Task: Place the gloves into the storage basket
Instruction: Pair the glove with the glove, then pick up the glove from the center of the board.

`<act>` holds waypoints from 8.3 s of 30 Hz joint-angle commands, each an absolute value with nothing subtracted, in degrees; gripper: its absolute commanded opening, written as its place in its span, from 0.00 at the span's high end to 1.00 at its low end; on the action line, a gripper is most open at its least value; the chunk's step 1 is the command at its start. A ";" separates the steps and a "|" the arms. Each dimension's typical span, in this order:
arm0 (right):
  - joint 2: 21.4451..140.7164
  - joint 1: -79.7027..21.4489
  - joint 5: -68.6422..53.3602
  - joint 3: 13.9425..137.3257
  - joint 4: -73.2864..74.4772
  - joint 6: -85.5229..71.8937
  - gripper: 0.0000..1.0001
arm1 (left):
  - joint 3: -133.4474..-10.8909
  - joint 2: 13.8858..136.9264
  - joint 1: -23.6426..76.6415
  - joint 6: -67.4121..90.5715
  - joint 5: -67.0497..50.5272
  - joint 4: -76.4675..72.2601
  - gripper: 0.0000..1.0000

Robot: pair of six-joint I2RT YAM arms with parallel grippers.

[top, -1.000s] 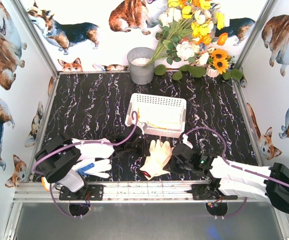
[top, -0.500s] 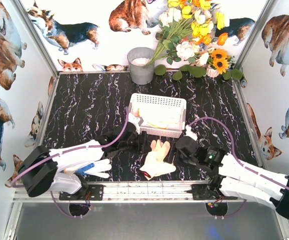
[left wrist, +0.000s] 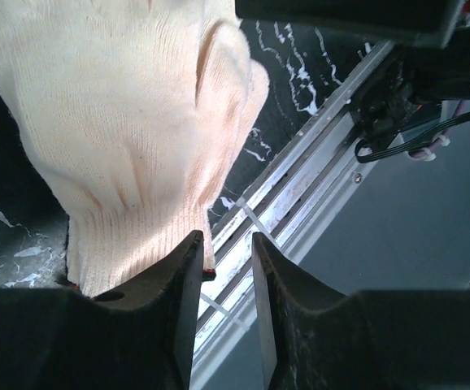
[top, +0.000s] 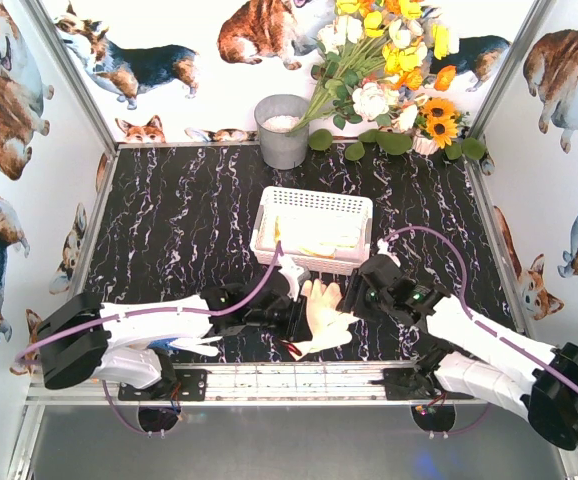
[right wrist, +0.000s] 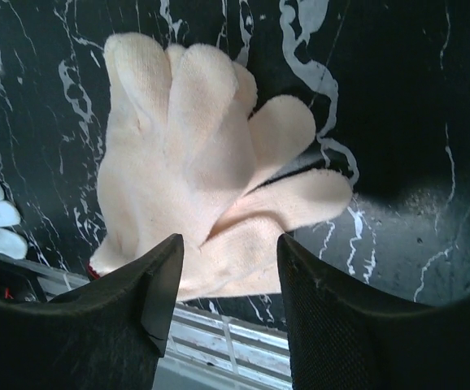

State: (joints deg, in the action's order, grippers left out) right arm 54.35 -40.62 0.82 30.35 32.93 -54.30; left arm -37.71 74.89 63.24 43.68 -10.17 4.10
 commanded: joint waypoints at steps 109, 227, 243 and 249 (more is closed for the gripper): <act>46.42 -45.09 -12.97 13.64 11.24 -48.72 0.65 | -33.40 89.72 59.34 53.11 -5.27 -16.00 0.84; 80.77 -66.17 -0.13 29.36 0.60 -66.89 0.83 | 0.28 56.81 56.34 71.99 0.27 -26.95 0.57; 75.10 -66.11 4.38 28.06 2.22 -68.40 0.72 | -5.97 62.34 56.41 67.46 -1.35 -25.75 0.98; 66.95 -66.08 9.48 29.26 9.77 -66.27 0.52 | -8.52 57.01 55.57 67.83 -0.01 -15.89 1.00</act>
